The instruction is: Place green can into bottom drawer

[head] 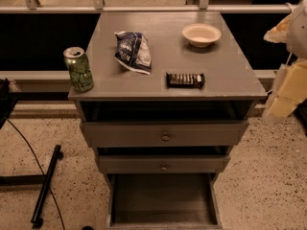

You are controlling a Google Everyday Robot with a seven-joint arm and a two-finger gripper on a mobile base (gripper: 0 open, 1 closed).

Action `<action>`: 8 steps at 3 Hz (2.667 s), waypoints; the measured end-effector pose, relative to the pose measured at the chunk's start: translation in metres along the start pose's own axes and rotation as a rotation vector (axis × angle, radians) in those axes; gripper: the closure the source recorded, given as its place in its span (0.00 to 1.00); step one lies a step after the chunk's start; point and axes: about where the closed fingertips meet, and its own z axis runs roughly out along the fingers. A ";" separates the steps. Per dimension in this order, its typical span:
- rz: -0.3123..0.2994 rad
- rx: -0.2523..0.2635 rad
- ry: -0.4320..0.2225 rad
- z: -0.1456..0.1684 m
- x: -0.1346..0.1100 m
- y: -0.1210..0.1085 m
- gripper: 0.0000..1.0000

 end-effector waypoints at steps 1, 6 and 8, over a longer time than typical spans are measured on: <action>0.000 0.000 0.000 0.000 0.000 0.000 0.00; -0.195 0.064 -0.812 0.089 -0.250 -0.107 0.00; -0.137 -0.062 -0.998 0.136 -0.322 -0.104 0.00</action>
Offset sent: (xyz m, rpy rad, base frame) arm 0.0585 0.0455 0.0093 0.0967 -0.1521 0.1024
